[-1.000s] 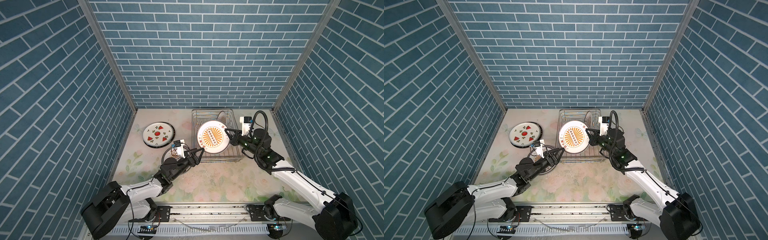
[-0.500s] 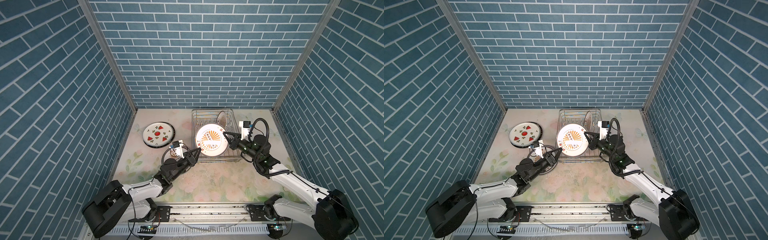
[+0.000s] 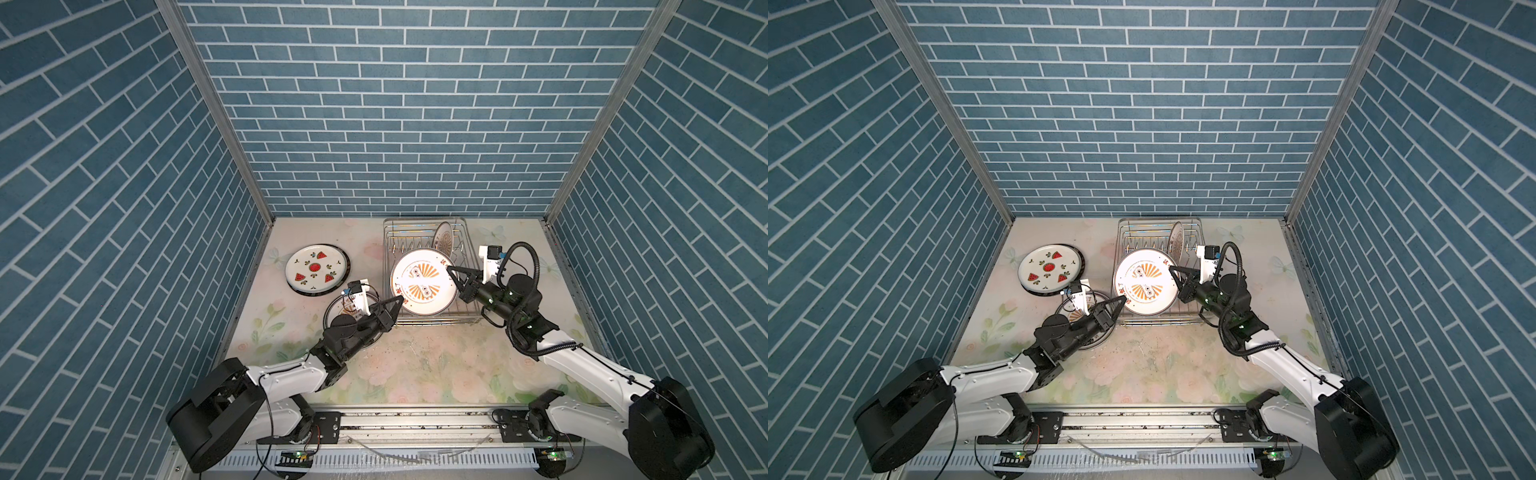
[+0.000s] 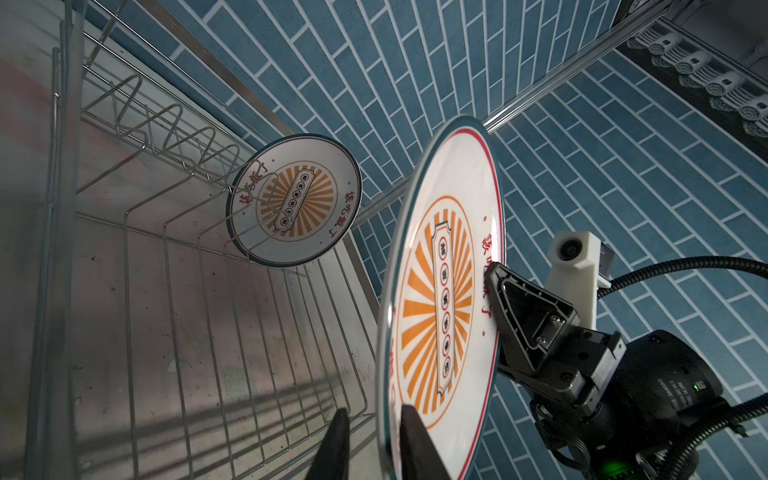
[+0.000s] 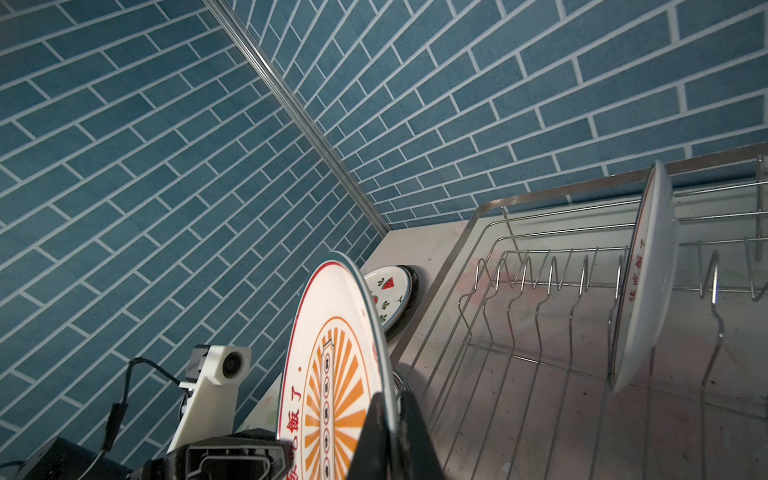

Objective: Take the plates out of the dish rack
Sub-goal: 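Close the left gripper on the sunburst plate rim held by the right gripper, then carry the plate toward the lettered stack with the left gripper while the right releases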

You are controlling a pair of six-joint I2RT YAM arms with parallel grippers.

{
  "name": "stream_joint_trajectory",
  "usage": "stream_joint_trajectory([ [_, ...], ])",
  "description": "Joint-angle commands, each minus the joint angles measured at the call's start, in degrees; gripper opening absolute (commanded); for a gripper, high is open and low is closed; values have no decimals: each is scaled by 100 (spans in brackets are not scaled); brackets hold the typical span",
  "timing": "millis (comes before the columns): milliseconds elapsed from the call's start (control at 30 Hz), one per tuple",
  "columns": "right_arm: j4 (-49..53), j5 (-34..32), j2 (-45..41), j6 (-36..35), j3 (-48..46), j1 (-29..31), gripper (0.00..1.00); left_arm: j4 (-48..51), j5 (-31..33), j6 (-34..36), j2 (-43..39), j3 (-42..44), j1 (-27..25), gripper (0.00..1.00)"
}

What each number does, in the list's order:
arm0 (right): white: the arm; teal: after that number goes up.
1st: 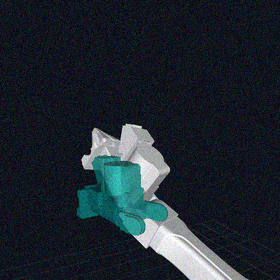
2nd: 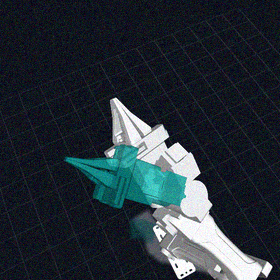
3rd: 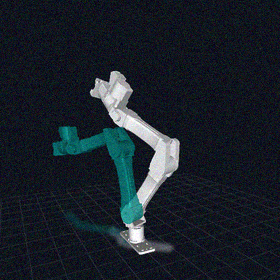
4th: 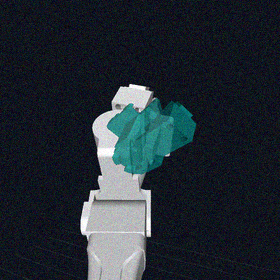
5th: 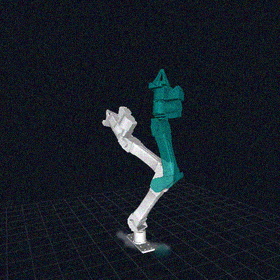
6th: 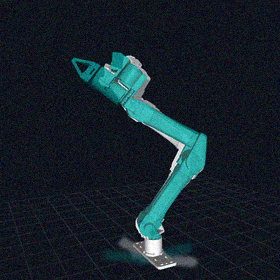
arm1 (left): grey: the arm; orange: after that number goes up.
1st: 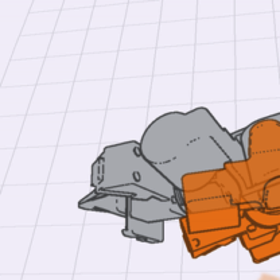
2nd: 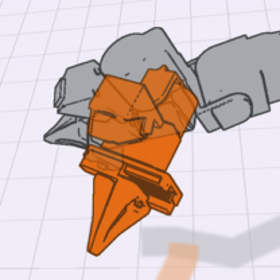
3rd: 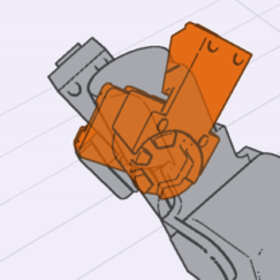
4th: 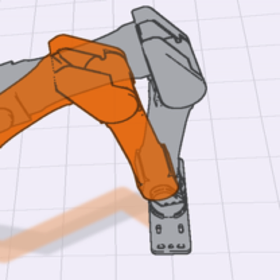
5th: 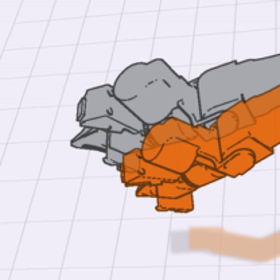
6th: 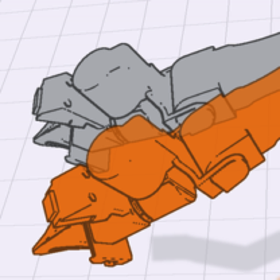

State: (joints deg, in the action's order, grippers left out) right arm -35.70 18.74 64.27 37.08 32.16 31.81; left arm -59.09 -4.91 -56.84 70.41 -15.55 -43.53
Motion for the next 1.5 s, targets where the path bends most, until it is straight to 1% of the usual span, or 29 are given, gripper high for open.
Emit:
stream_joint_trajectory([
  [0, -598, 155, 53, 128, -53, 18, 0, -188, -88, 2, 148, -168, -7, 23],
  [67, -652, 207, 107, 137, -52, 26, 0, -286, -146, -9, 241, -185, -7, 21],
  [100, -673, 224, 127, 141, -61, 21, 0, -342, -155, -22, 277, -185, -7, 18],
  [133, -684, 226, 143, 142, -71, 30, 0, -361, -166, -28, 299, -188, -7, 17],
  [200, -704, 196, 154, 133, -94, 31, 0, -387, -178, -47, 315, -179, -7, 12],
  [267, -708, 175, 147, 124, -113, 33, 0, -395, -153, -71, 317, -164, -9, 11],
  [300, -703, 157, 147, 115, -122, 34, 0, -394, -142, -82, 328, -159, -7, 8],
  [367, -702, 113, 145, 106, -147, 35, 0, -384, -118, -107, 326, -148, -7, 6],
  [400, -703, 91, 147, 106, -152, 40, 0, -376, -131, -106, 328, -154, -7, 1],
  [600, -932, 153, 208, 114, -283, 35, 1, -445, -203, -162, 411, -189, -6, 0],
  [733, -1164, 259, 259, 159, -364, 33, 9, -561, -230, -188, 476, -194, -7, 0],
  [800, -1175, 283, 287, 155, -362, 35, 16, -577, -256, -179, 490, -209, -7, 0],
  [867, -1195, 367, 346, 142, -350, 36, 28, -610, -215, -205, 501, -181, -7, 0],
  [900, -1198, 428, 373, 142, -336, 35, 37, -644, -208, -221, 508, -156, -7, 0],
  [933, -1205, 476, 405, 149, -322, 34, 49, -691, -204, -230, 516, -149, -9, 0],
  [967, -1212, 477, 440, 212, -303, 31, 65, -738, -202, -242, 522, -130, -13, 0],
  [1000, -1201, 445, 462, 267, -298, 33, 77, -765, -204, -247, 529, -126, -8, 0],
  [1033, -1181, 416, 479, 334, -287, 24, 88, -779, -194, -272, 541, -119, -7, 0],
  [1067, -1129, 396, 489, 374, -267, 35, 96, -816, -185, -286, 560, -115, -8, 0],
  [1100, -1061, 370, 483, 387, -250, 33, 98, -857, -195, -294, 582, -108, -2, 0],
  [1300, -729, 182, 372, 221, -246, 78, 99, -1050, -169, -324, 641, -54, -2, 0],
  [1367, -586, 146, 336, 93, -228, 124, 98, -1093, -168, -321, 636, -36, 20, 0],
  [1467, -582, -76, 332, -166, -255, 271, 99, -1112, -113, -306, 617, 11, 68, 0],
])
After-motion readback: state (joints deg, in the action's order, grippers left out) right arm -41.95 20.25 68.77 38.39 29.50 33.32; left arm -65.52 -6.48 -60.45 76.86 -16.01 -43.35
